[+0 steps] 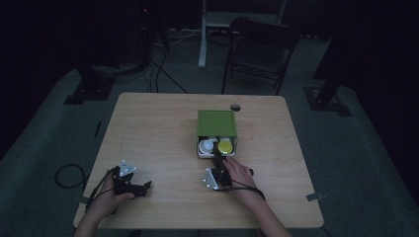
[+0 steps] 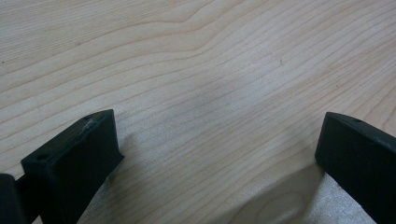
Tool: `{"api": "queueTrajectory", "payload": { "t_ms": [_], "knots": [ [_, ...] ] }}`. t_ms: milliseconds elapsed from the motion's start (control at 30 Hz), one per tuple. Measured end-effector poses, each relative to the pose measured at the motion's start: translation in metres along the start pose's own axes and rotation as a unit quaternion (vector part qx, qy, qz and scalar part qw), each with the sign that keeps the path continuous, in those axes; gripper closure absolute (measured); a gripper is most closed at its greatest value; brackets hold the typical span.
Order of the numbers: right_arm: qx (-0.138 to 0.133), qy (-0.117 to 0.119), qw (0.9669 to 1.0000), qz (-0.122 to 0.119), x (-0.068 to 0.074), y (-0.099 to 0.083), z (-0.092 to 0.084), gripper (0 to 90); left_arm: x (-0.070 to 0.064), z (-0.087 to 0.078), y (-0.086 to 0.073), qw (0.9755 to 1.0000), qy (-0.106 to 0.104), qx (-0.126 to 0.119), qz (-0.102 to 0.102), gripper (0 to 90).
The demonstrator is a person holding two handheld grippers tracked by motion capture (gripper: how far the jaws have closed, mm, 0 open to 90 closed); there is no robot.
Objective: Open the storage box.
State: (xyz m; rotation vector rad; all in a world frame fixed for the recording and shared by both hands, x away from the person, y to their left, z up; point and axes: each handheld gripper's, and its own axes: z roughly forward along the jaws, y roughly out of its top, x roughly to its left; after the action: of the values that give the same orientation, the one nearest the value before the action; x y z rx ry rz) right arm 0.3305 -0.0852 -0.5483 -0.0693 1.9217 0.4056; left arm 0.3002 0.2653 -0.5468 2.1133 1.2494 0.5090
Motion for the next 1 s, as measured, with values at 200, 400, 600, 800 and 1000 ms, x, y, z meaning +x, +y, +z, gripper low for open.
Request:
{"api": "queueTrajectory", "payload": {
  "t_ms": [200, 400, 600, 800, 1000],
  "knots": [
    [0.003, 0.007, 1.0000, -0.003, -0.002, 0.000, 0.000, 69.0, 0.000, 0.000, 0.000, 1.0000, 0.000, 0.000, 0.000, 0.0],
    [0.005, 0.008, 0.9999, -0.009, -0.002, 0.002, -0.001, 69.4, 0.000, 0.000, 0.000, 1.0000, 0.000, 0.000, 0.000, 0.0],
    [0.003, 0.015, 0.9998, -0.013, -0.002, 0.002, -0.005, 70.0, 0.000, 0.000, 0.000, 1.0000, 0.000, 0.000, 0.000, 0.0],
    [0.002, 0.020, 0.9996, -0.019, -0.002, 0.003, -0.009, 70.3, 0.000, 0.000, 0.000, 1.0000, 0.000, 0.001, 0.000, 0.0],
    [0.002, 0.020, 0.9996, -0.019, 0.002, 0.005, -0.016, 70.5, 0.000, 0.000, 0.000, 1.0000, 0.000, 0.001, 0.000, 0.0]
  ]
}}
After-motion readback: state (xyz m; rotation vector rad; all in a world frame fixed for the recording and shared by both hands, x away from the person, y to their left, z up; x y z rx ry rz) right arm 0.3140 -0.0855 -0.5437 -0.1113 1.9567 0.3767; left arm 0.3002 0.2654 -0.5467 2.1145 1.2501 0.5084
